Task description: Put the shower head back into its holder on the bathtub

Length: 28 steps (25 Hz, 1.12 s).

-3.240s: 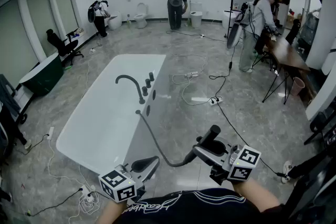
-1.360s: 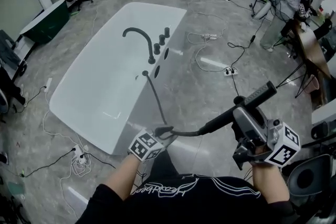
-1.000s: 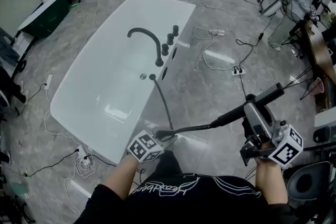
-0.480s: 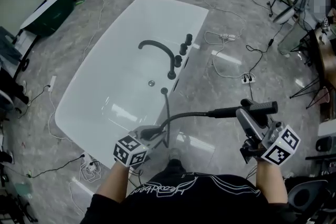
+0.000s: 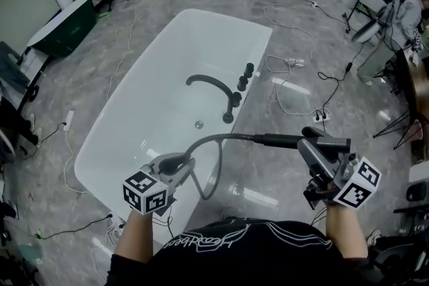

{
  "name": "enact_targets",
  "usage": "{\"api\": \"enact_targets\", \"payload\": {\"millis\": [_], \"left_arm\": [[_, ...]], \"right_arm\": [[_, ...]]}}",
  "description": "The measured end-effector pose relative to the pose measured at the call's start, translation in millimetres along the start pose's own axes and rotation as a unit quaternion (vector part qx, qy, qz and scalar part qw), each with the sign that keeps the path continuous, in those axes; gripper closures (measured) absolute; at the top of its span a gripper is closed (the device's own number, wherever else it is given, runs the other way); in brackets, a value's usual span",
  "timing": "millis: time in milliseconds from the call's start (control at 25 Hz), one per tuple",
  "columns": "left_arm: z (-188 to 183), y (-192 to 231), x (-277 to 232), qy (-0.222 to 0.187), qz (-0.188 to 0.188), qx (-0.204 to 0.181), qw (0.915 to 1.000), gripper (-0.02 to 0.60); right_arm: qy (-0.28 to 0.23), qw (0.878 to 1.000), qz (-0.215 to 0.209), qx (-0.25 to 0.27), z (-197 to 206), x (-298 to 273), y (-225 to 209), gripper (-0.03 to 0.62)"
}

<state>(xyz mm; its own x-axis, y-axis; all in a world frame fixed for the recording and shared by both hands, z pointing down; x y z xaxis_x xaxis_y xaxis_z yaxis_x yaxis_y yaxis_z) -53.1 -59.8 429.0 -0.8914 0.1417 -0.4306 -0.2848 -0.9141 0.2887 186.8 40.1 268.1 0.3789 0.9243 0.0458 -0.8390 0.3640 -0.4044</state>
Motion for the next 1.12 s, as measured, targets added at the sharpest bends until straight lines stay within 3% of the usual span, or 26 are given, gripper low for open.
{"api": "enact_targets", "payload": {"millis": [160, 600, 920, 1120], "left_arm": [[-44.6, 10.9, 12.5, -0.037, -0.002, -0.005, 0.9993, 0.517], [-152.1, 31.3, 29.2, -0.098, -0.045, -0.101, 0.9891, 0.517], [-207.6, 51.6, 33.4, -0.118, -0.092, -0.151, 0.9772, 0.517], [-221.1, 63.6, 15.8, -0.102, -0.100, -0.164, 0.9761, 0.517]], "right_arm": [[-0.016, 1.000, -0.008, 0.016, -16.9, -6.6, 7.9, 0.456], [-0.048, 0.998, -0.030, 0.022, -44.9, -6.2, 16.7, 0.456], [-0.068, 0.996, -0.058, 0.019, -54.6, -22.8, 6.4, 0.456], [-0.067, 0.996, -0.053, 0.010, -56.5, -35.4, -18.5, 0.456]]}}
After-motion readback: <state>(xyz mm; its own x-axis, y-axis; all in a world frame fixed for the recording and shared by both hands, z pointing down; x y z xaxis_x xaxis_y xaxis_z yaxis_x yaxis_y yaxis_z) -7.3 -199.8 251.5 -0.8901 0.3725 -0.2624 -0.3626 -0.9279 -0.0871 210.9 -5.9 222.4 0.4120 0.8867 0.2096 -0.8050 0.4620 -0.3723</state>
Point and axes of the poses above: the fingertips, and each gripper's own axes: x backward along the fingers, y to its left, z out of its underside, the point moved 1 cm from there along x, backward along the fingers, and after that the axes turned 2 degrees about z, right-handed, at the moved point
